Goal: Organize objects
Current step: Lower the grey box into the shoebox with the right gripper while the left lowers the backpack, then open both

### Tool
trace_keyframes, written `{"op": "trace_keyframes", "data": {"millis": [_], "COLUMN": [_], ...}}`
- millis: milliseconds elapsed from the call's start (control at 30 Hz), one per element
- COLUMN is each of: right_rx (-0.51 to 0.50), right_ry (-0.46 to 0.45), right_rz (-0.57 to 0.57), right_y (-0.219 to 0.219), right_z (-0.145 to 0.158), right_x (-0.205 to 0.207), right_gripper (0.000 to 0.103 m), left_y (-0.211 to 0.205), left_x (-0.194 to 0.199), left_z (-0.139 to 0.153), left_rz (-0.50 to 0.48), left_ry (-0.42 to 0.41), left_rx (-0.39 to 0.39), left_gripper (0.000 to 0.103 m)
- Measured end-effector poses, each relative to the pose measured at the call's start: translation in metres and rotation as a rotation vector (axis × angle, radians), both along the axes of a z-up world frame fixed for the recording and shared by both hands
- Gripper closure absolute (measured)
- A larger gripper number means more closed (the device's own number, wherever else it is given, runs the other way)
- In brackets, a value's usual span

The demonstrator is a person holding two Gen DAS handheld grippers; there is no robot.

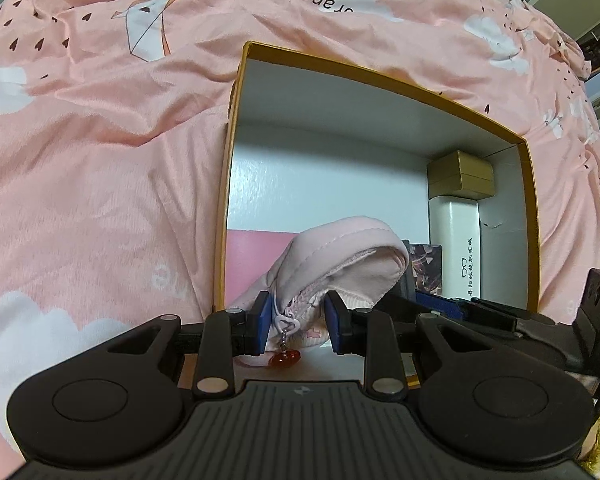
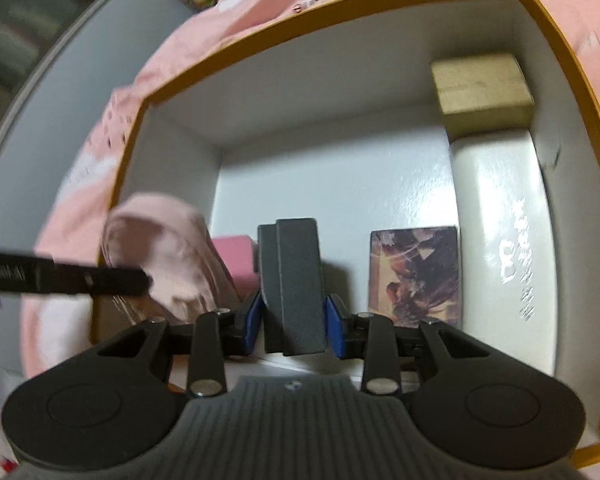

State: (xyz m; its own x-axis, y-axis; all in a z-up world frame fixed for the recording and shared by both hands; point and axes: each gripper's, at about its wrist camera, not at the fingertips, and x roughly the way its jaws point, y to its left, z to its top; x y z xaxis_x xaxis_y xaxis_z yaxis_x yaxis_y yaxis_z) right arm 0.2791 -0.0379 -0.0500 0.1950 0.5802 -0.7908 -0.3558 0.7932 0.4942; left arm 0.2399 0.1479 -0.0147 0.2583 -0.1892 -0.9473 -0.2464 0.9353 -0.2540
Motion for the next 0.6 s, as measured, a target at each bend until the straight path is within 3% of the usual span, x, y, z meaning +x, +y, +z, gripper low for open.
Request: {"op": "trace_keyframes", "data": {"millis": [167,267,500,600], "right_rx": [-0.138,-0.171,-0.153,-0.167], "right_ry": [-0.069,-0.072,0.015,0.012], "right_rz": [0.074,0.110,0.136,0.144], "right_y": [0.012,0.016,0.016,0.016], "right_z": [0.004,0.001,-0.012,-0.011], "right_x": [-0.001,0.001,0.005,0.002], "right_gripper": [0.059,0.057,0.053,0.052], "left_y": [0.001,-0.001,-0.004,-0.006], "left_x": [0.003,0.004,0.008,0.010], "left_z": [-0.002,-0.003,-0.003,-0.005], "left_rz": [0.005,0.005,0.012,0.010], "left_ry": [0.002,0.003,-0.002,0.004], "left_rx": [0.010,0.023,0.063,0.072], "left_gripper": [0.070,0.070,0.068,0.068]}}
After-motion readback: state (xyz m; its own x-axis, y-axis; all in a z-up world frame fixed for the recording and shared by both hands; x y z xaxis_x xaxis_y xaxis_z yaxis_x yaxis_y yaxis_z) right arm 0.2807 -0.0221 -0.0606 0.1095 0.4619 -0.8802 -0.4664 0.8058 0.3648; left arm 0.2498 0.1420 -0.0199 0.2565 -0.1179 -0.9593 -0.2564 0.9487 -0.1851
